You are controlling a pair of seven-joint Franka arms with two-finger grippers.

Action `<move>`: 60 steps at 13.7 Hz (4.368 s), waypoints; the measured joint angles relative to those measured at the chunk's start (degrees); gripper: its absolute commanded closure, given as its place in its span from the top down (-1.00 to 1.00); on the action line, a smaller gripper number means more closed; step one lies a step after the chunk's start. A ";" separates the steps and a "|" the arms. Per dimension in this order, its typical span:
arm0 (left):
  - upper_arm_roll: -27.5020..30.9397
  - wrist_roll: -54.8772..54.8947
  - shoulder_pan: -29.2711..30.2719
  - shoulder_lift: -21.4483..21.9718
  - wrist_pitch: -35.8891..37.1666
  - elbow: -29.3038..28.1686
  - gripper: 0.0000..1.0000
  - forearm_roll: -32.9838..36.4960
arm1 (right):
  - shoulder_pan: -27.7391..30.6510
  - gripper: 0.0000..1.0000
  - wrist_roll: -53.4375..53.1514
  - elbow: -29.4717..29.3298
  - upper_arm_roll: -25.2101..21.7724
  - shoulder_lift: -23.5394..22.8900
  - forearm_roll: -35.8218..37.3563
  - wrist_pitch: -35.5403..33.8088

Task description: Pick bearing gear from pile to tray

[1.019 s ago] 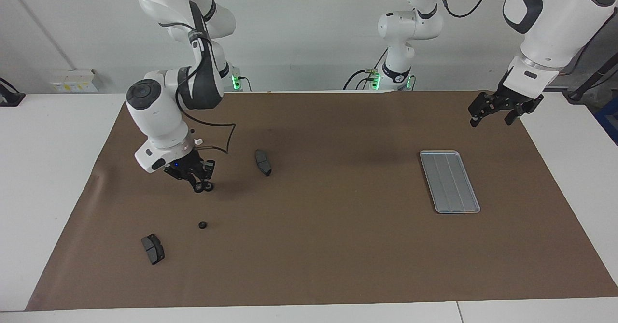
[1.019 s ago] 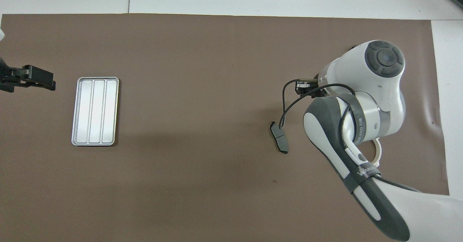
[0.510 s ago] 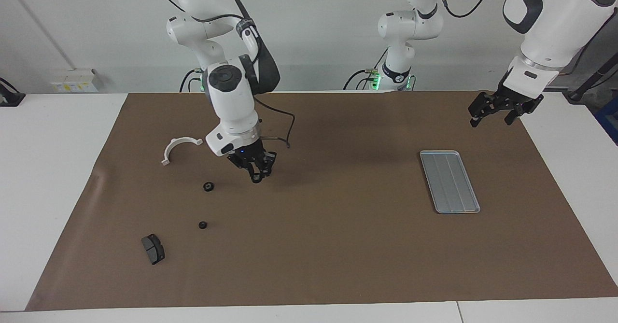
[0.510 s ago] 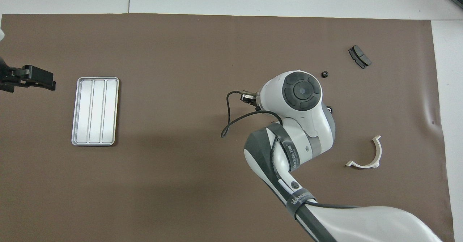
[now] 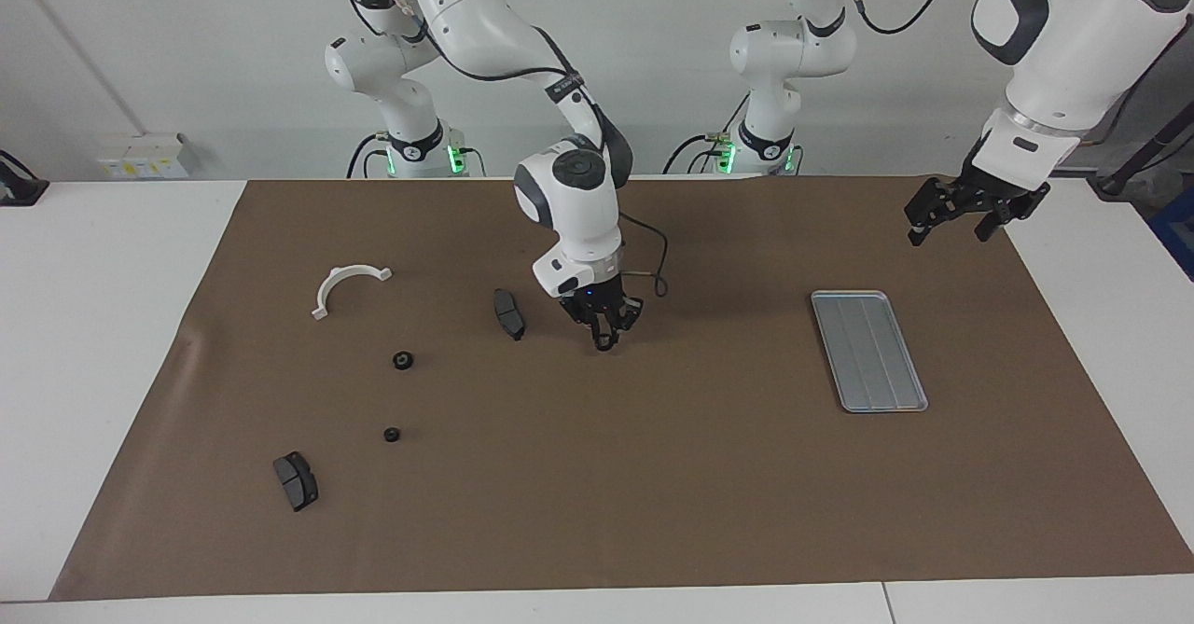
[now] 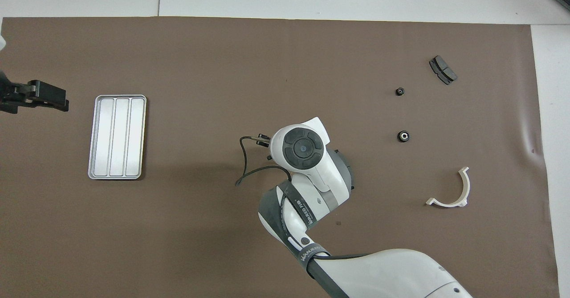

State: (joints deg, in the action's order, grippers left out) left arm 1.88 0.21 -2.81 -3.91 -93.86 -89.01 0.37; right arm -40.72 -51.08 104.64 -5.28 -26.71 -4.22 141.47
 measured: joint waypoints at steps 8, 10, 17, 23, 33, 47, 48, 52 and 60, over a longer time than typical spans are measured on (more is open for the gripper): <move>0.25 0.00 -1.00 0.89 0.77 -0.05 1.00 0.00 | 0.23 1.00 -0.22 -0.74 -0.69 0.00 0.78 0.01; 0.23 0.00 -1.05 0.94 0.80 -0.10 1.00 0.00 | 1.51 1.00 -0.22 -1.11 -1.61 0.94 1.34 -0.09; -0.68 -13.54 -8.31 1.19 -3.36 -2.30 1.00 -0.35 | 17.67 1.00 18.97 -1.21 -2.23 10.85 4.23 -12.94; -0.97 -34.17 -24.10 -7.07 -12.11 -2.53 1.00 -0.46 | 28.40 1.00 51.76 5.32 -2.21 11.73 4.26 -11.81; -0.83 -41.27 -33.63 -27.28 -25.75 6.09 1.00 -0.46 | 28.41 0.37 57.09 15.84 -1.54 11.87 4.01 -4.21; -0.86 -41.32 -36.43 -26.88 -40.48 -7.18 1.00 -0.45 | 28.43 0.20 57.09 17.70 -1.54 12.03 3.06 -3.07; -0.86 -41.32 -36.62 -26.64 -40.48 -7.49 1.00 -0.45 | 28.43 0.19 57.09 17.79 -1.54 12.03 3.06 -3.06; -0.86 -41.31 -36.74 -26.20 -40.48 -8.24 0.87 -0.45 | 28.45 -0.20 57.09 17.95 -1.54 12.03 3.05 -3.01; -0.75 -41.31 -37.26 -26.51 -37.25 -7.18 0.65 -0.45 | 28.47 -1.00 57.02 18.05 -1.54 12.14 2.87 -2.93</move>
State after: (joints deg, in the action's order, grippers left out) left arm 1.13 -41.10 -40.06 -30.41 -131.11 -96.18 -0.09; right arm -12.25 5.95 122.70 -6.82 -14.57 -1.36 138.53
